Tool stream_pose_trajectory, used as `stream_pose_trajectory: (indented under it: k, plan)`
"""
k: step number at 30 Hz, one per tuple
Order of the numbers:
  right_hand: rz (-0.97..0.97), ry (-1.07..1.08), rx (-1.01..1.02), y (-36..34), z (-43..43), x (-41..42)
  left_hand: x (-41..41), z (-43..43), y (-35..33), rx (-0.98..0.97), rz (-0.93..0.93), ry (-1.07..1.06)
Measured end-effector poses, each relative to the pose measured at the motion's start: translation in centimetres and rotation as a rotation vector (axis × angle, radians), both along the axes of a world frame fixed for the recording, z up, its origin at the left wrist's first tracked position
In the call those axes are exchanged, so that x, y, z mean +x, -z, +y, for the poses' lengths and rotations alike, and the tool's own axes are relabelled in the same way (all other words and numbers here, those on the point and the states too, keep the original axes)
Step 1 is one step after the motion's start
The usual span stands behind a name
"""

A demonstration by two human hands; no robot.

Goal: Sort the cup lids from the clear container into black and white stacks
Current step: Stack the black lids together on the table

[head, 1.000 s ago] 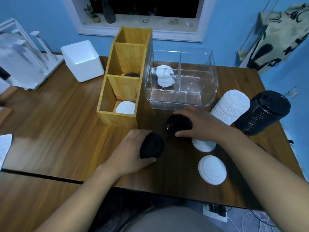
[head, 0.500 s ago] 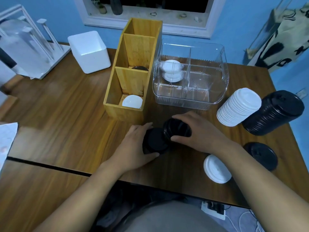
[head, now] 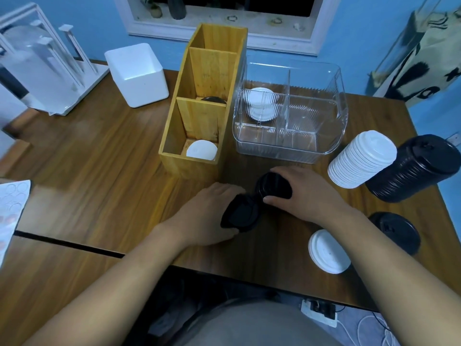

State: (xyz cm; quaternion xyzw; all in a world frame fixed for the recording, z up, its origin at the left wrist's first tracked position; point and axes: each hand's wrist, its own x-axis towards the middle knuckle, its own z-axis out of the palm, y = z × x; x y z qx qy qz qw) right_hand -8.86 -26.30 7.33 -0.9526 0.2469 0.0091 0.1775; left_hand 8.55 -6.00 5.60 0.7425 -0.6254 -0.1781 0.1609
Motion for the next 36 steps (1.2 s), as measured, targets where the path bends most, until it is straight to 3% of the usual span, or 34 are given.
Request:
stream_pose_trajectory:
  k: [4, 6, 10, 12, 21, 24, 29, 36]
  plan:
    - [0.066, 0.014, -0.126, 0.3, 0.0, 1.2, -1.4, 0.2, 0.5, 0.049, -0.313, -0.252]
    - [0.080, -0.021, -0.097, 0.0, -0.4, 0.9, -1.6, 0.8, 0.6, 0.020, -0.257, -0.226]
    - [0.128, -0.193, 0.050, -0.8, -2.1, -0.1, 0.5, 1.6, -0.2, 0.047, 0.089, -0.051]
    - [0.146, -0.250, 0.046, -0.3, -2.6, 0.2, 1.2, 1.5, -0.3, 0.057, 0.144, -0.030]
    - [0.123, -0.263, -0.029, 0.4, -2.7, 1.6, -1.8, 1.0, 2.2, -0.074, -0.136, -0.192]
    - [0.165, -0.293, -0.113, 0.0, -2.3, 2.4, -1.7, 1.5, 2.3, -0.080, -0.087, -0.157]
    - [0.185, -0.335, -0.149, 0.6, -2.0, 2.5, -0.8, 2.5, 1.8, -0.069, 0.169, -0.142]
    - [0.072, -0.297, -0.050, 1.6, -2.1, 1.5, -1.7, 1.8, 2.7, -0.113, 0.066, -0.220]
